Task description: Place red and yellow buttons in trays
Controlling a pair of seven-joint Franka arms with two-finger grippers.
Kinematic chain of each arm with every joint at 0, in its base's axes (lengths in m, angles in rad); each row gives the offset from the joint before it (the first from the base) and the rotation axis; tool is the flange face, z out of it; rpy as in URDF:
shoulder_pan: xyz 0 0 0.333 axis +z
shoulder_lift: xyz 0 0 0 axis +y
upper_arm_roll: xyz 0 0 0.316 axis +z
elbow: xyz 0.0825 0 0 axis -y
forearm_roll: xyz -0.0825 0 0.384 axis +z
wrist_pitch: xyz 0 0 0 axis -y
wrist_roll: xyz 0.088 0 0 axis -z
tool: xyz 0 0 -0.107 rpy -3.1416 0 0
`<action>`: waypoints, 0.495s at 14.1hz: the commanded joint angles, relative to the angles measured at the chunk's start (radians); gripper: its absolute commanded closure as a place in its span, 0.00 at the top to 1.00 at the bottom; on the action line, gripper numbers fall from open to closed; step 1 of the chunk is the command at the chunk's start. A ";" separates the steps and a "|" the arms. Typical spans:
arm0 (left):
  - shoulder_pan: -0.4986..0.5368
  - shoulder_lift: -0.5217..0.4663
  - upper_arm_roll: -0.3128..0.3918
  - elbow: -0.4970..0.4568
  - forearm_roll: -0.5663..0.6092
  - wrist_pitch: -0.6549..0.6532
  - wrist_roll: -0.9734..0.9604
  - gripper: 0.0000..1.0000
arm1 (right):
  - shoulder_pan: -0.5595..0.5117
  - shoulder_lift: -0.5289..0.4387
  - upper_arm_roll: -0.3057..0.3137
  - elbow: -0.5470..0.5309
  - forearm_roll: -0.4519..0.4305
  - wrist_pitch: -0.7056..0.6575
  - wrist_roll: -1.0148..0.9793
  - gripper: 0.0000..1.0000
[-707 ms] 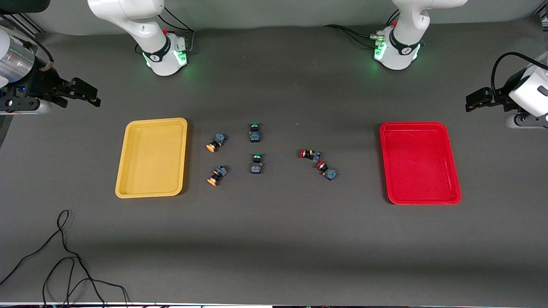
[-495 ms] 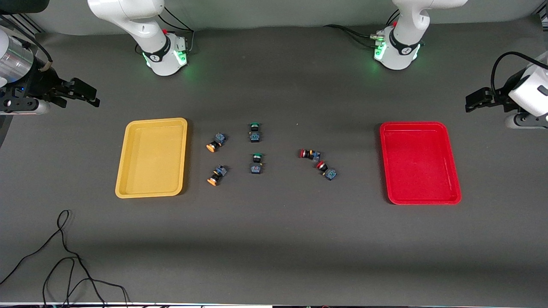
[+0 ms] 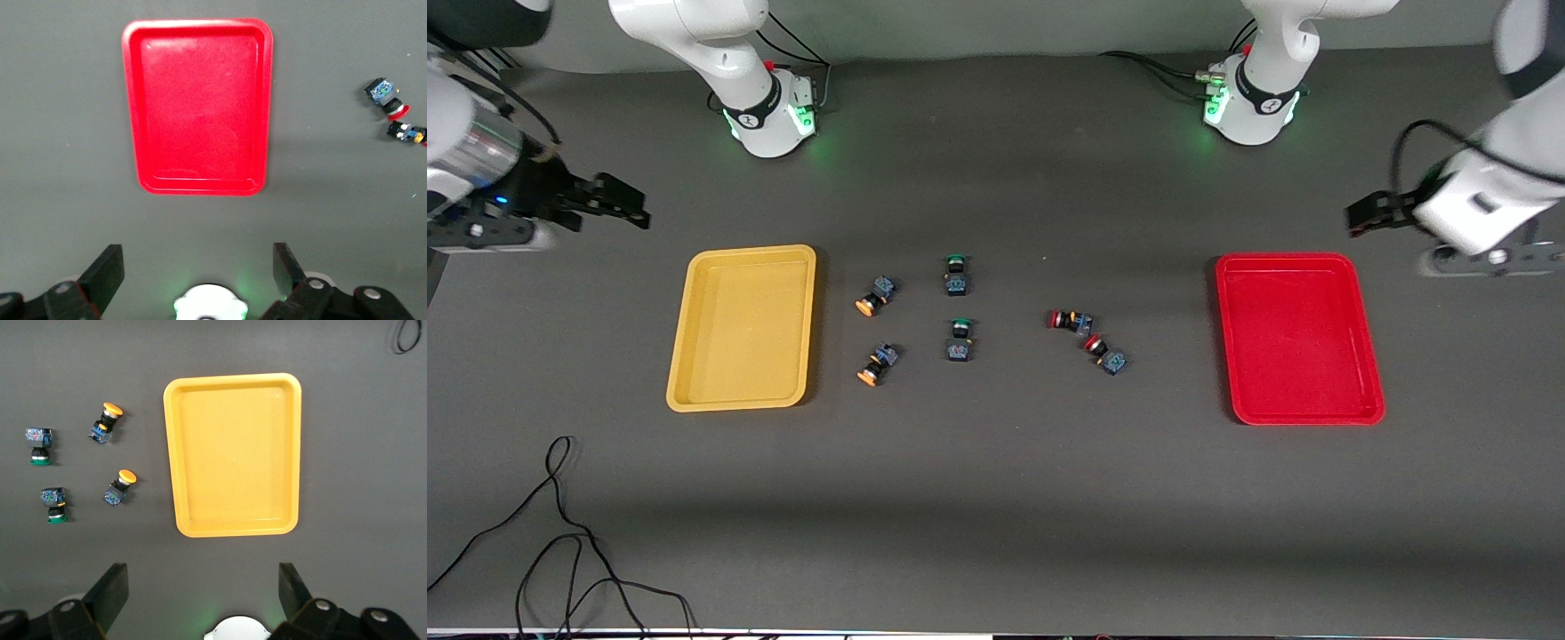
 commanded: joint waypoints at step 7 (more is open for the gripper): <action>-0.086 0.357 -0.323 0.028 0.008 0.254 -0.749 0.99 | 0.023 0.134 0.266 -0.194 -0.002 0.334 0.523 1.00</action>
